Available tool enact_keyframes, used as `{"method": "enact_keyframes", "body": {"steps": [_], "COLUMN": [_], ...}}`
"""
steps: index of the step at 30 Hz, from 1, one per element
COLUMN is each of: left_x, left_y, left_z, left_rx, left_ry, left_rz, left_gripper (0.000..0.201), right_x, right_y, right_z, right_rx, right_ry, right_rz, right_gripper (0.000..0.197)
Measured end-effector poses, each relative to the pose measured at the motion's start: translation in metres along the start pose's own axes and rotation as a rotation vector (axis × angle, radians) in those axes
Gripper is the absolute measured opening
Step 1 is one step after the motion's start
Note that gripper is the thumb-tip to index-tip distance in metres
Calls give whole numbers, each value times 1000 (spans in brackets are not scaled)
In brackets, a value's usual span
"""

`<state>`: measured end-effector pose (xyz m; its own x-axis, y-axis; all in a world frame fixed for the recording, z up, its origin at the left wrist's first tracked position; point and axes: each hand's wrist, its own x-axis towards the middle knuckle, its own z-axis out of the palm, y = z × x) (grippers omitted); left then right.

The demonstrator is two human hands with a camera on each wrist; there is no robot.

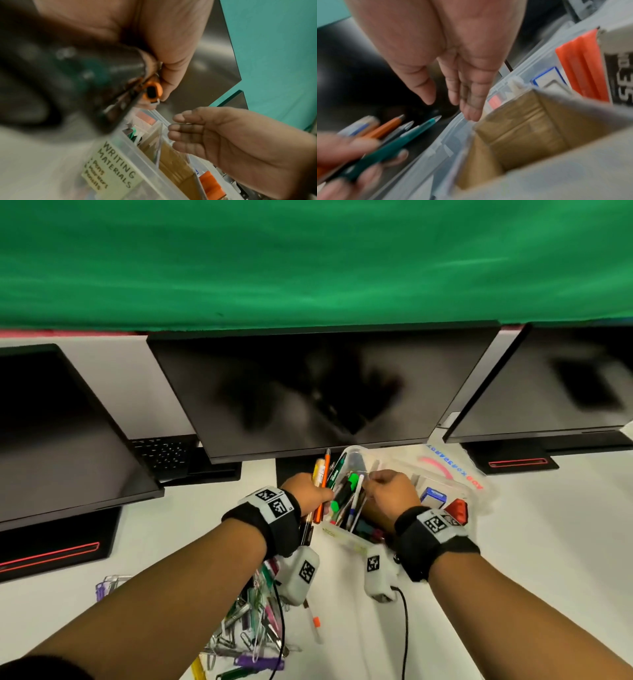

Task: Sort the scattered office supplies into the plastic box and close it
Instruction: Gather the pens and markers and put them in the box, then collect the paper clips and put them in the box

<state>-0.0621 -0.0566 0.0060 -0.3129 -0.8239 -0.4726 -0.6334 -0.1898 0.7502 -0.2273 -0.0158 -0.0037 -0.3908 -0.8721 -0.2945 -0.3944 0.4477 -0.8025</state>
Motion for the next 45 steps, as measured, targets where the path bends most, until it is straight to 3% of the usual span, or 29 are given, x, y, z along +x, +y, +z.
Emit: {"method": "enact_keyframes", "body": {"steps": [2,6,8,11,17,21,27,31,34,37,39,41,43,45], "left_x": [8,22,29,36,44,38,16,-3,-17,-36,-46,-53,-59,-64], "left_y": [6,19,24,30,25,8,-25,-49,-76,-103,-123,-142,-160,-178], "left_z": [7,20,26,35,51,37,-8,-36,-48,-57,-58,-58,-59,-57], "left_rx": [121,212,265,330,446,486,109,34,108,188,240,352,444,504], "left_ry": [23,20,28,68,89,101,65,147,191,227,173,124,108,92], "left_rz": [-14,-49,-59,-49,25,30,170,162,179,202,151,71,-25,-103], "left_gripper": [30,19,18,21,33,34,38,31,28,28,28,28,29,28], "right_x": [-18,-50,-57,-59,-52,-51,-49,-48,-55,-72,-85,-93,-95,-95], "right_y": [8,32,47,59,66,61,45,40,36,22,17,19,29,45], "right_z": [-7,-10,-7,-3,-1,11,29,39,51,66,83,100,115,124], "right_rx": [-158,-577,-735,-845,-848,-850,-806,-776,-639,-514,-528,-648,-890,-1012], "right_ry": [-42,-240,-328,-321,-277,-296,-305,-320,-163,17,-13,-216,-389,-468], "right_rz": [-124,-418,-442,-491,-549,-612,-611,-598,-627,-775,-911,-832,-589,-409], "right_gripper": [25,22,35,40,27,24,24,26,28,21,12,19,25,31]}}
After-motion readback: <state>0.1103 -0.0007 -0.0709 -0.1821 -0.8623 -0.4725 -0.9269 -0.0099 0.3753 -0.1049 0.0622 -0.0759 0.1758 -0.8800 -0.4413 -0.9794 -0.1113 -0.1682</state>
